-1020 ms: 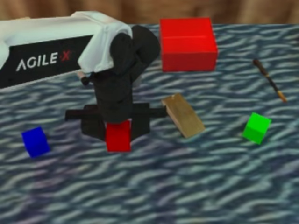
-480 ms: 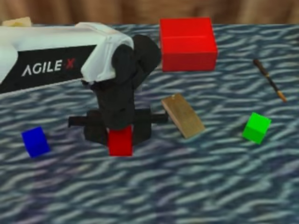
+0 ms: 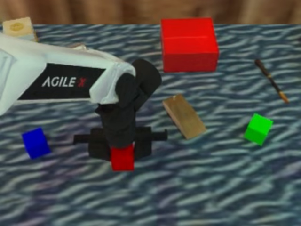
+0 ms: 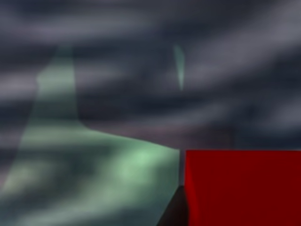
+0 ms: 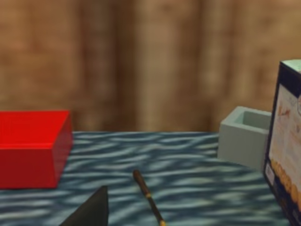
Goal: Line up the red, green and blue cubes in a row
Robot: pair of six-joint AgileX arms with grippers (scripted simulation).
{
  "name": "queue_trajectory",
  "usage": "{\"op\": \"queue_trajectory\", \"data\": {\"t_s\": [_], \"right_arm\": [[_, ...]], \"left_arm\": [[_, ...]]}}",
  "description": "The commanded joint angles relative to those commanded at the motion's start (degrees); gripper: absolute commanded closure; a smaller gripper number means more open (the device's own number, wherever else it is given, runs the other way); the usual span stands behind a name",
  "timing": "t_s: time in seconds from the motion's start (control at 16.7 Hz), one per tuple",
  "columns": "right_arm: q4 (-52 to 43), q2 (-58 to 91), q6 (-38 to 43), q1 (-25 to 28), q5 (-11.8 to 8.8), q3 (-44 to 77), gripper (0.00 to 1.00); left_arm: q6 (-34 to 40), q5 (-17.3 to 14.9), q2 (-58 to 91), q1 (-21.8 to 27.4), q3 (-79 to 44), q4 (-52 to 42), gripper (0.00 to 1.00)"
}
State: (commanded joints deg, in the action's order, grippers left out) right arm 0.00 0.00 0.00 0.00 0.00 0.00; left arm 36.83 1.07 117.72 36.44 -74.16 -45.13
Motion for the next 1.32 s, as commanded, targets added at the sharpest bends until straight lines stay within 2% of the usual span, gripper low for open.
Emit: {"op": "queue_trajectory", "data": {"t_s": [0.12, 0.9, 1.32], "right_arm": [[0.0, 0.0, 0.0, 0.0, 0.0, 0.0, 0.0], [0.0, 0.0, 0.0, 0.0, 0.0, 0.0, 0.0], [0.0, 0.0, 0.0, 0.0, 0.0, 0.0, 0.0]], "left_arm": [[0.0, 0.0, 0.0, 0.0, 0.0, 0.0, 1.0], [0.0, 0.0, 0.0, 0.0, 0.0, 0.0, 0.02], [0.0, 0.0, 0.0, 0.0, 0.0, 0.0, 0.0]]}}
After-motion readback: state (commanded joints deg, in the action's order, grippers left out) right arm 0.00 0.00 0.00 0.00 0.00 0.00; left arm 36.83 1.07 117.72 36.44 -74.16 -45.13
